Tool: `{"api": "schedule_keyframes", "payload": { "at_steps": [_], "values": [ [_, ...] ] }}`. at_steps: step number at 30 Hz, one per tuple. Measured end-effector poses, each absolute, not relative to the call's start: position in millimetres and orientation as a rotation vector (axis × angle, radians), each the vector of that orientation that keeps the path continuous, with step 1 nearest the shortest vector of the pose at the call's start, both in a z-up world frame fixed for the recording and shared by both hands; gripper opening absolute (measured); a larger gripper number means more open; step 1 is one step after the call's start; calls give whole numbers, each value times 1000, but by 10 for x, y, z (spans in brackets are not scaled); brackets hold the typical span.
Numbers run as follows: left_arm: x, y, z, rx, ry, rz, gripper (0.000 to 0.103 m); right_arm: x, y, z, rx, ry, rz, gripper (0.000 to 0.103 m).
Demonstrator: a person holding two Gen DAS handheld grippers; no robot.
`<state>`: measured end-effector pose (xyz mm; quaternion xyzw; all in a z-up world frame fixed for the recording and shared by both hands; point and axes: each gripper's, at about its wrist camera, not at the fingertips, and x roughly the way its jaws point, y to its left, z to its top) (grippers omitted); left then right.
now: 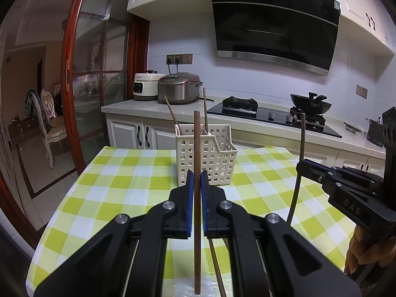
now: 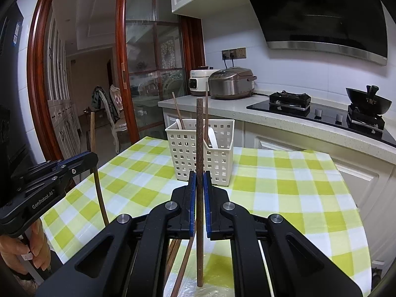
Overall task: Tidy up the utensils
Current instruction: 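Carry the upright chopstick with the right tool over the caddy and lower it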
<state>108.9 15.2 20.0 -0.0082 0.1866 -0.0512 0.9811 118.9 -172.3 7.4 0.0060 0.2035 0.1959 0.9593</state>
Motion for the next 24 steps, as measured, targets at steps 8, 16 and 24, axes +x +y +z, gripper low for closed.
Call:
{"api": "schedule_keyframes", "payload": {
  "at_steps": [8,16,24],
  "values": [
    [1045,150,249,-18,361,-104,6,1179,-1706,92,9,404,399,7],
    [1101,121,321,-3,350,-111,6,1258,-1655,123,-15,394,397,7],
    [1159,140,410,-4,329,-107,6,1321,-1595,182,-25,381,402,7]
  ]
}}
